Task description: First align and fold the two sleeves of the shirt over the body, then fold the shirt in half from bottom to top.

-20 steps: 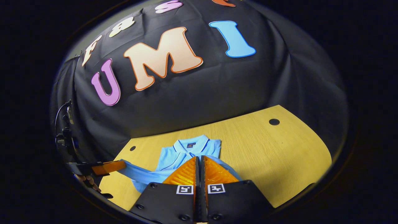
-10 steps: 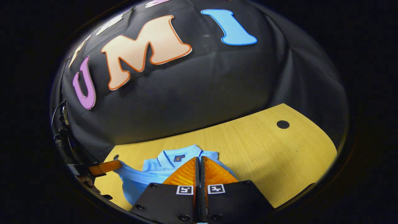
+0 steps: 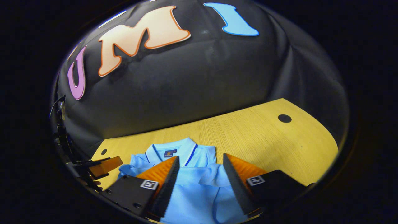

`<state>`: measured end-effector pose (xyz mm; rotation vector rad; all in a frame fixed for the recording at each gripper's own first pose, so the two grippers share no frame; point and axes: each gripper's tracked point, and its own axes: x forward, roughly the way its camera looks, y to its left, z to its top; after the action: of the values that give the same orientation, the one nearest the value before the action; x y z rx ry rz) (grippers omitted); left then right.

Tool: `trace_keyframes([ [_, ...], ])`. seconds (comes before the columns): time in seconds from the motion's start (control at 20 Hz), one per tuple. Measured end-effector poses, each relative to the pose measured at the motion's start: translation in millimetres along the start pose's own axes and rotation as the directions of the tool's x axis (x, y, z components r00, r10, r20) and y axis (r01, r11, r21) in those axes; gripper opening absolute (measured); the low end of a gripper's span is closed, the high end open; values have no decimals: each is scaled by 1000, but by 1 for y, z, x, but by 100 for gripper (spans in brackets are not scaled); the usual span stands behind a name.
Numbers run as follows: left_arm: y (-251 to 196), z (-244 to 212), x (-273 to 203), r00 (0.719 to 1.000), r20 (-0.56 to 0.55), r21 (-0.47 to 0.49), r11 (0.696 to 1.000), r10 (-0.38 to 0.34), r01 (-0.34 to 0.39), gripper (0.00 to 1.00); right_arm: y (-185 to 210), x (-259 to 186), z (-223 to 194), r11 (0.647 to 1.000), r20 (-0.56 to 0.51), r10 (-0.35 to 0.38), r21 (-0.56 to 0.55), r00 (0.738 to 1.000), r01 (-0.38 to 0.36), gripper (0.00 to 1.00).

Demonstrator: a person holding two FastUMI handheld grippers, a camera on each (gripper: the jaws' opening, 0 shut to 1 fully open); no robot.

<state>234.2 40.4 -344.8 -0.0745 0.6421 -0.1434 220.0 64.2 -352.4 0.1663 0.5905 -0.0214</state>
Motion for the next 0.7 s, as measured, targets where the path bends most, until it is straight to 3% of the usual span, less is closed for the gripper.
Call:
trace_keyframes([
  [0.05, 2, 10, -11, 999, 33, 0, 1000, 17, -17, 95, 2, -9, 8, 1000, 31, 1, -30, 1000, 0, 97],
  [0.1, 5, 23, -21, 997, 73, -1, 999, 35, -35, 98, 4, -22, 18, 998, 64, 1, -62, 998, 3, 100],
  [0.15, 6, 32, -34, 993, 107, -2, 999, 49, -49, 97, 8, -34, 25, 996, 92, 9, -88, 996, -1, 94],
  [0.2, 6, 39, -48, 990, 129, -1, 998, 59, -60, 96, 13, -48, 32, 994, 113, 20, -109, 993, -8, 98],
  [0.25, 6, 48, -64, 986, 154, 1, 998, 64, -65, 96, 17, -63, 38, 992, 135, 32, -128, 990, -15, 94],
  [0.4, 4, 68, -117, 970, 230, -4, 997, 74, -75, 96, 30, -116, 61, 986, 213, 72, -163, 974, -37, 98],
  [0.7, -7, 85, -229, 926, 368, 16, 995, 88, -100, 95, 41, -220, 93, 974, 364, 134, -221, 922, -55, 98],
])
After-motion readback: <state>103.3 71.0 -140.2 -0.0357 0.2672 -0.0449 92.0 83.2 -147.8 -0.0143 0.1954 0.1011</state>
